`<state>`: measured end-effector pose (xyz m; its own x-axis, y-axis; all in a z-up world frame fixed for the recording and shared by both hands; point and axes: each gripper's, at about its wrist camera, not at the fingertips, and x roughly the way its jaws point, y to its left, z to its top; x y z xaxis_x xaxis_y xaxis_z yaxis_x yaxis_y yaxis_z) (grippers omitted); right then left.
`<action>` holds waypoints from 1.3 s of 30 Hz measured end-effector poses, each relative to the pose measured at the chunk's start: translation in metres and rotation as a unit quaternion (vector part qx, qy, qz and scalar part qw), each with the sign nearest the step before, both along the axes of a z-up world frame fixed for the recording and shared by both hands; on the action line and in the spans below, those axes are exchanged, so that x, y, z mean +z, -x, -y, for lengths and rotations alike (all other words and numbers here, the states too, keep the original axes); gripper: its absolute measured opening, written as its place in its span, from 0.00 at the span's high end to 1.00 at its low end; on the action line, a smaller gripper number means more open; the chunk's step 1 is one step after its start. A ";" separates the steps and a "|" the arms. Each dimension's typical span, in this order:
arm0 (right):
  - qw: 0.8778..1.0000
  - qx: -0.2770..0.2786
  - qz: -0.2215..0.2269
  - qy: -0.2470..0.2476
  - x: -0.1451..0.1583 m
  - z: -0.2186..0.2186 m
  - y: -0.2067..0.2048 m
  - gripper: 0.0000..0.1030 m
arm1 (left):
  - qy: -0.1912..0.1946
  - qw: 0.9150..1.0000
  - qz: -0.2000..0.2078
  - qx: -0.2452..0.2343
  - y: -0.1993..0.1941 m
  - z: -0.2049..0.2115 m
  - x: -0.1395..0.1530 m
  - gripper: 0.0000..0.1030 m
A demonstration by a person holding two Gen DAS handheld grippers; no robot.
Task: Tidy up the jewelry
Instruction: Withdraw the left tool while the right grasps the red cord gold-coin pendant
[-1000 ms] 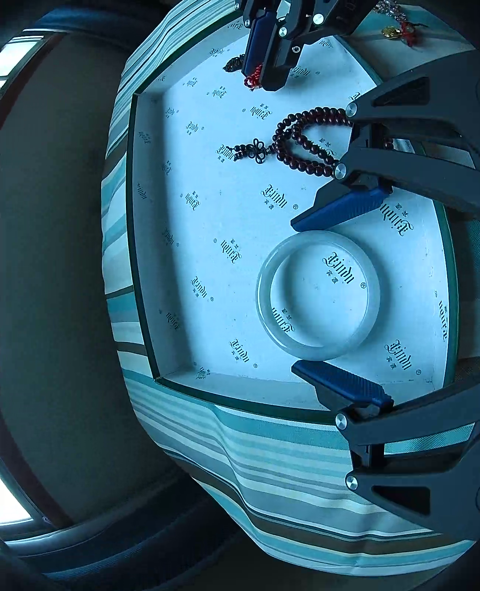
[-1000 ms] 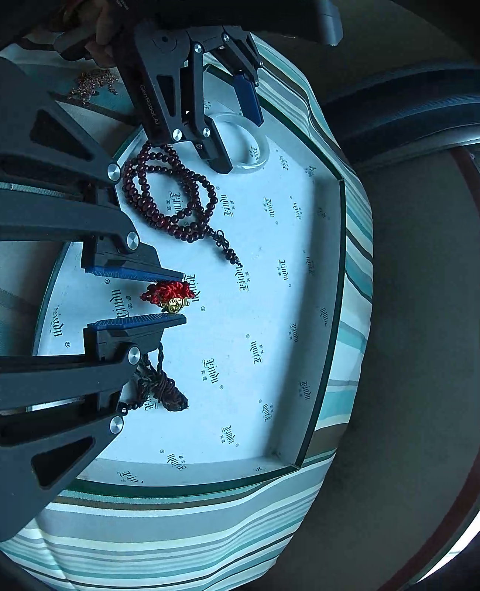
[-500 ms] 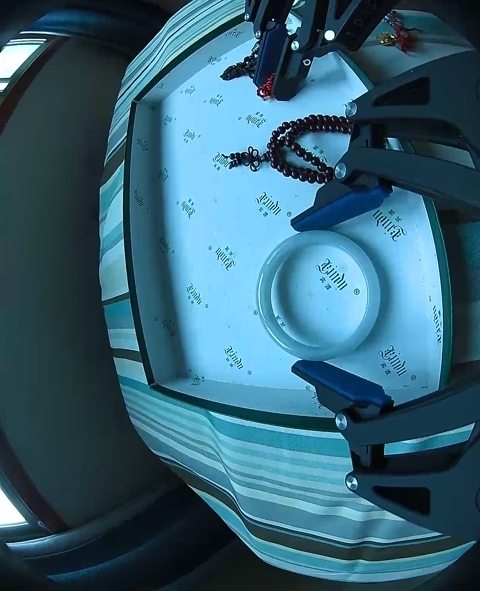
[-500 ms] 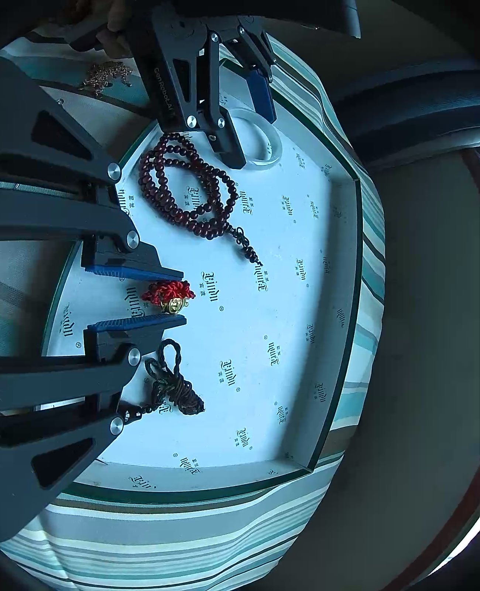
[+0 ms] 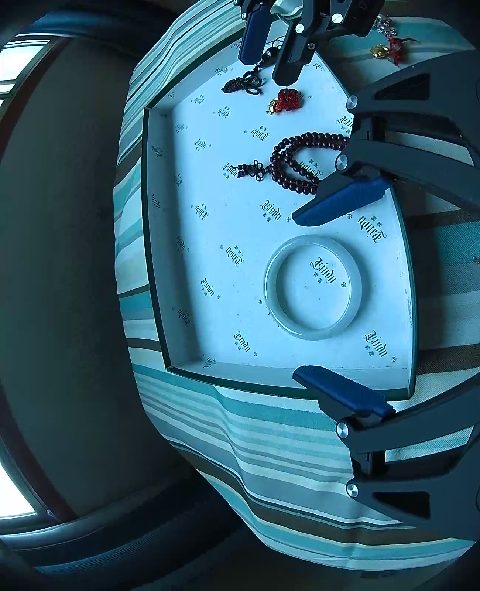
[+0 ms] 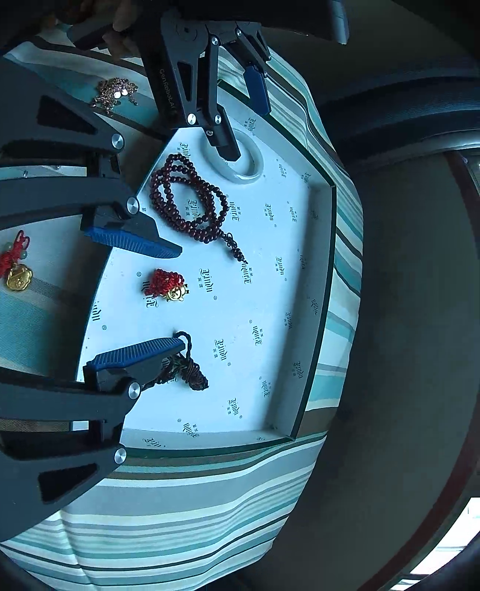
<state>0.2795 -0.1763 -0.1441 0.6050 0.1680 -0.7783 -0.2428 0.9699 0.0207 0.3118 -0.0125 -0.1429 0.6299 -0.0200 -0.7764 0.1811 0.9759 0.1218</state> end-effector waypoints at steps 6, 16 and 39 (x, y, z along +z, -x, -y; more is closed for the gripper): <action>1.000 -0.003 0.001 0.016 0.011 0.015 0.036 0.56 | -0.009 1.000 0.017 0.009 0.032 -0.002 0.020 0.24; 0.999 0.003 -0.038 0.000 -0.008 0.021 0.094 0.58 | -0.007 1.000 0.006 0.009 0.092 -0.003 0.024 0.24; 0.998 0.023 -0.066 0.003 -0.036 0.009 0.090 0.86 | -0.018 0.999 -0.040 0.023 0.118 -0.016 -0.008 0.24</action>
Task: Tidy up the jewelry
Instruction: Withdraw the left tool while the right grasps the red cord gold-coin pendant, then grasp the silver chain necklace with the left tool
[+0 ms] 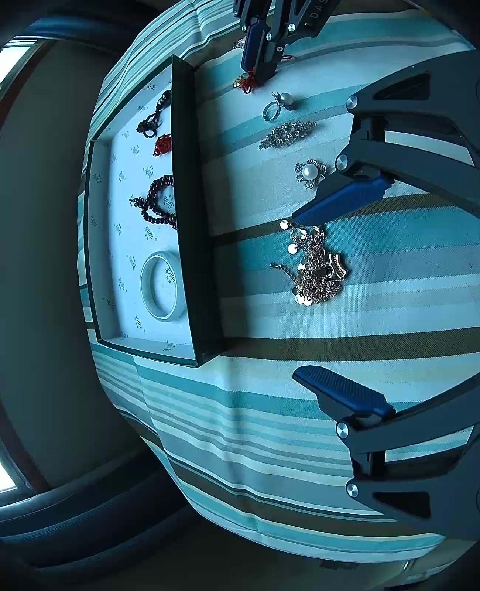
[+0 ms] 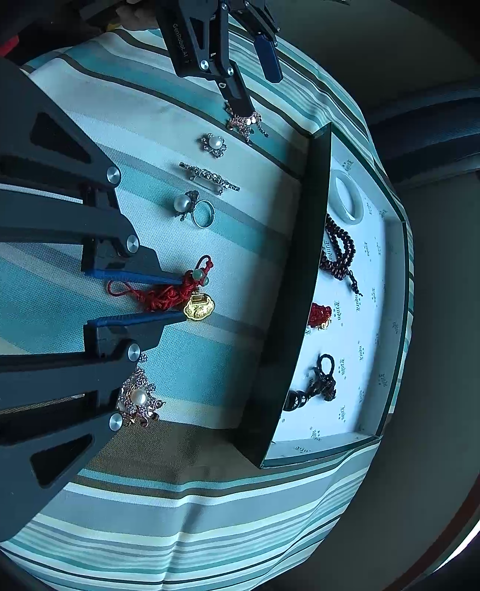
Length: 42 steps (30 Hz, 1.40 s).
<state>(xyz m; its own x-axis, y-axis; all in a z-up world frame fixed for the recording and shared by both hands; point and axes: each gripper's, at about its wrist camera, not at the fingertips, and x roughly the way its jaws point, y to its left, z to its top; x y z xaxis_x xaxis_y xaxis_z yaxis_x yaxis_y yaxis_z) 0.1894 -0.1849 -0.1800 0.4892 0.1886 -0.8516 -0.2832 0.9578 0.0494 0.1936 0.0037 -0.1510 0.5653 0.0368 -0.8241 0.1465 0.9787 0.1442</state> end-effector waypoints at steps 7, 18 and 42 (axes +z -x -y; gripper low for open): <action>1.000 0.004 -0.001 0.000 0.000 -0.001 0.000 0.88 | -0.006 1.000 -0.006 -0.011 -0.004 0.001 -0.007 0.26; 1.000 0.004 -0.002 -0.007 0.000 0.001 -0.001 0.88 | 0.028 0.999 -0.021 -0.035 -0.012 -0.005 -0.012 0.36; 1.000 0.002 -0.001 -0.008 -0.001 0.000 0.000 0.88 | 0.053 0.993 -0.042 -0.098 -0.009 0.002 -0.012 0.80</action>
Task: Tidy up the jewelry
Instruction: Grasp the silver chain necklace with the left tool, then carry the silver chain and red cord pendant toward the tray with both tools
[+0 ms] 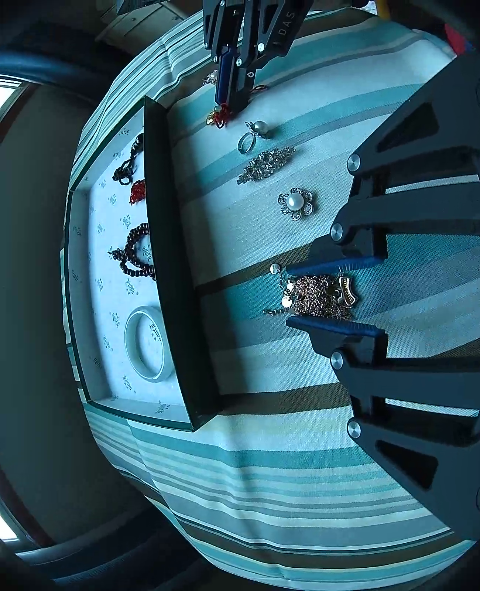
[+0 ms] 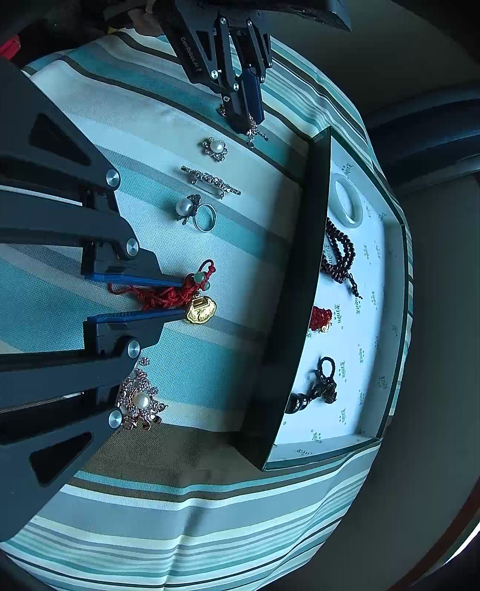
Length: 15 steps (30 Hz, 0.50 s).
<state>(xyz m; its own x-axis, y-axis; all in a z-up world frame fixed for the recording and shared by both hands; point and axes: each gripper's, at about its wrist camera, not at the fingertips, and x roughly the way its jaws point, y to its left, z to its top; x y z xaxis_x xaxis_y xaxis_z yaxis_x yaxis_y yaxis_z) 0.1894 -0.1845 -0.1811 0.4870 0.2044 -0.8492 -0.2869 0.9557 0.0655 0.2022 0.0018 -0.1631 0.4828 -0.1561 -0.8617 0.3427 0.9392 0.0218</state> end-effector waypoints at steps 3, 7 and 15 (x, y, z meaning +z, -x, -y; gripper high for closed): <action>1.000 0.000 0.000 0.000 0.000 0.000 0.000 0.88 | -0.004 1.000 0.001 0.002 0.001 0.000 0.000 0.82; 1.000 -0.002 0.001 -0.001 0.000 0.000 0.000 0.88 | -0.006 1.000 0.007 0.006 0.003 0.000 0.002 0.83; 1.000 -0.004 0.005 -0.002 0.002 0.001 0.001 0.88 | -0.001 0.999 0.030 0.021 0.004 -0.004 0.015 0.84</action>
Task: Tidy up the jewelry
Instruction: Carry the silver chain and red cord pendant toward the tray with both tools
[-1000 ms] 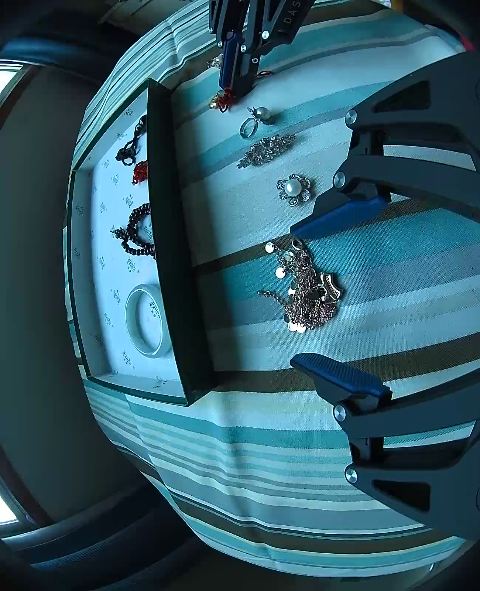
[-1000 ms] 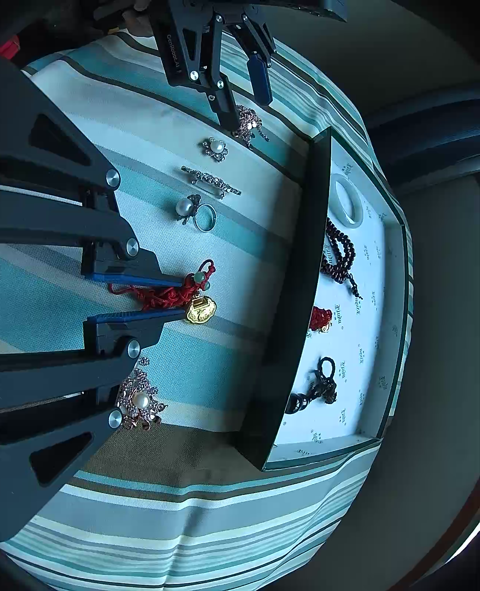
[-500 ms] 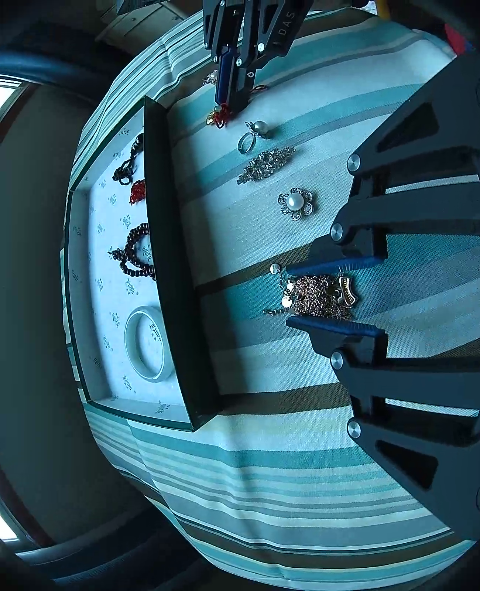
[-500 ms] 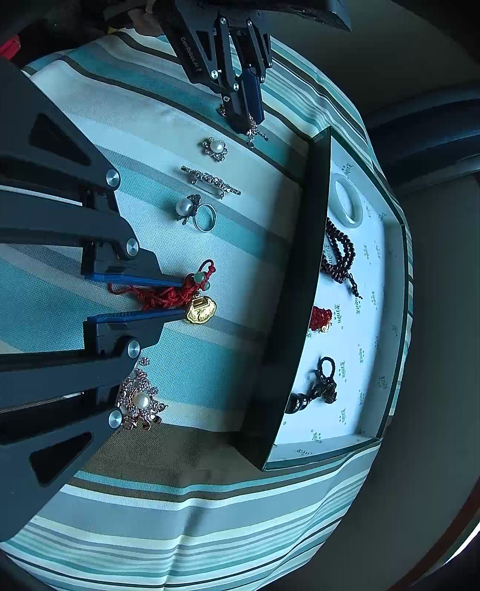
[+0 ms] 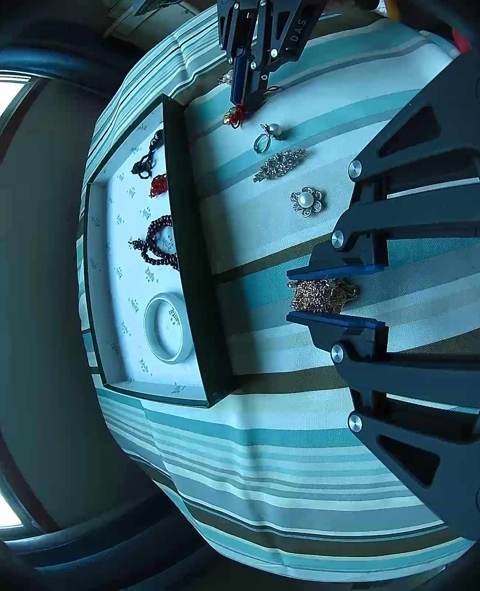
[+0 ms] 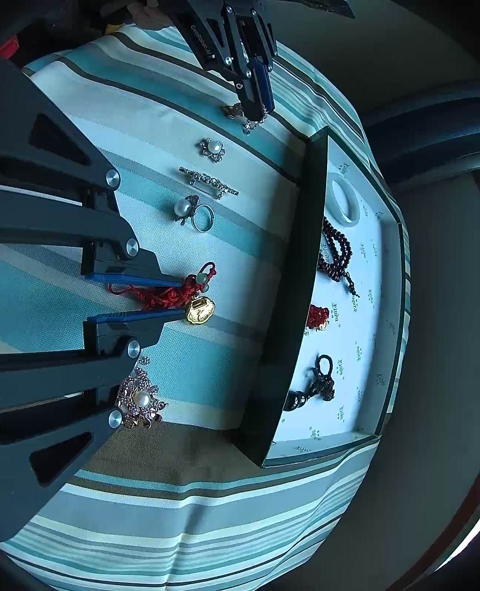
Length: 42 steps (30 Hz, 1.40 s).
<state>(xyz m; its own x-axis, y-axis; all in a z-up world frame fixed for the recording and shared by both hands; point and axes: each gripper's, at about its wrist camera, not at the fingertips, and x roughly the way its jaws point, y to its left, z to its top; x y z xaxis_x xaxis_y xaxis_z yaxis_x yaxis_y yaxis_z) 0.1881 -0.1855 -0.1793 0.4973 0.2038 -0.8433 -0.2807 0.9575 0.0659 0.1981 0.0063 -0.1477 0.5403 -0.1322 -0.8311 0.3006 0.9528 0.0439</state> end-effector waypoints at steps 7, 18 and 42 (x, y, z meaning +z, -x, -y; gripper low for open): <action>1.000 -0.001 0.012 -0.004 0.008 0.002 0.002 0.89 | 0.003 1.000 0.017 0.009 0.001 0.000 0.013 0.84; 1.000 -0.007 0.023 -0.014 0.019 0.003 0.001 0.90 | 0.011 0.999 0.042 0.013 -0.002 0.006 0.032 0.84; 0.993 -0.033 0.112 -0.029 0.085 0.023 -0.044 0.90 | 0.038 0.991 0.127 -0.029 -0.052 0.053 0.090 0.84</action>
